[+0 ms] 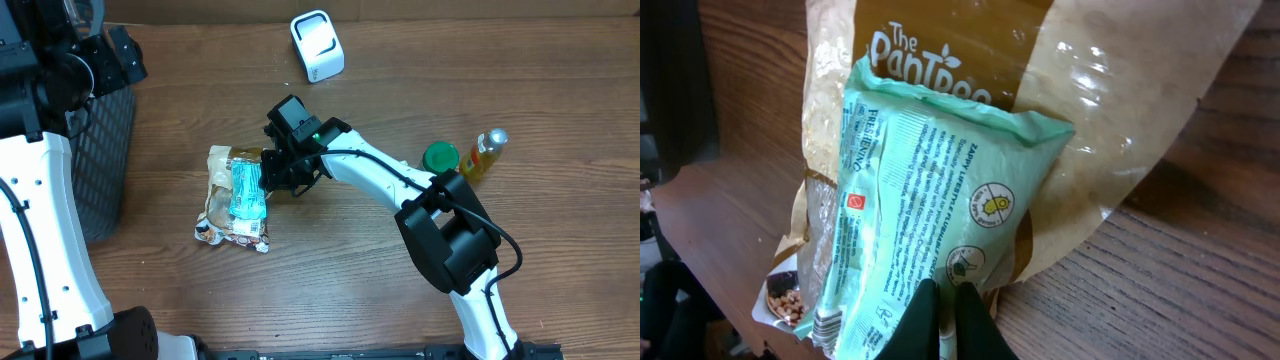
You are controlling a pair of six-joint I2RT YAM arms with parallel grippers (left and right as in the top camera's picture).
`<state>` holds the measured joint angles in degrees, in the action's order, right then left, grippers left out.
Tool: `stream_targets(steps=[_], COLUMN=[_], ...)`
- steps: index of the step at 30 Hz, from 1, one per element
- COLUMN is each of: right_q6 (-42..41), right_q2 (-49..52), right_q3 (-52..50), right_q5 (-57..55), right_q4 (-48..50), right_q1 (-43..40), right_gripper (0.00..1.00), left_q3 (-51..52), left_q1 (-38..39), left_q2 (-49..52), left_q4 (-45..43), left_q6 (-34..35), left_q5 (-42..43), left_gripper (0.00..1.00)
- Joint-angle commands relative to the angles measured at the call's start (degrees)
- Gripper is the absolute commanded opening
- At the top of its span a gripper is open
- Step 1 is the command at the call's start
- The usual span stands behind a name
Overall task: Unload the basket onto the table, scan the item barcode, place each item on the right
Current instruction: 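Move the right gripper to the wipes packet and grasp it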
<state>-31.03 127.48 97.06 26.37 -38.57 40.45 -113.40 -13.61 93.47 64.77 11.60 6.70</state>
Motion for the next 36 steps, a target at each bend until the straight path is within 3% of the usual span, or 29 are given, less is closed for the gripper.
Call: stream_targets(steps=[1, 5, 9, 11, 15, 28, 32, 34, 36], right_q6=[0.42, 1.03, 1.01, 1.01, 0.98, 1.01, 1.01, 1.03, 1.01], right_q2=[0.13, -1.29, -1.22, -0.94, 0.28, 1.36, 1.36, 1.36, 1.20], right_q3=[-0.17, -0.17, -0.31, -0.31, -0.31, -0.37, -0.37, -0.35, -0.33], right_q5=[1.53, 3.28, 2.64, 1.68, 1.57, 0.57, -2.12, -2.10, -1.81], right_q4=[0.20, 0.61, 0.59, 0.57, 0.66, 1.95, 1.92, 1.88, 1.88], right_q1=[-0.76, -1.05, -1.05, -1.03, -0.59, 3.02, 3.52, 3.54, 3.52], right_gripper=[0.04, 0.04, 0.24, 0.40, 0.44, 0.41, 0.26, 0.05, 0.04], left_q3=[-1.49, -1.46, -1.49, -1.49, -1.49, -1.49, -1.49, -1.49, -1.49], left_q1=[0.13, 0.13, 0.13, 0.13, 0.13, 0.11, 0.13, 0.13, 0.13], left_q2=[0.17, 0.17, 0.17, 0.17, 0.17, 0.17, 0.17, 0.17, 0.17], left_q4=[-0.07, -0.07, -0.07, -0.07, -0.07, -0.07, -0.07, -0.07, -0.07], left_q6=[-0.92, -0.92, -0.90, -0.92, -0.90, -0.90, -0.90, -0.90, -0.90], left_q5=[0.37, 0.37, 0.37, 0.37, 0.37, 0.37, 0.37, 0.37, 0.37], left_gripper=[1.00, 1.00, 1.00, 0.99, 1.00, 1.00, 1.00, 1.00, 1.00])
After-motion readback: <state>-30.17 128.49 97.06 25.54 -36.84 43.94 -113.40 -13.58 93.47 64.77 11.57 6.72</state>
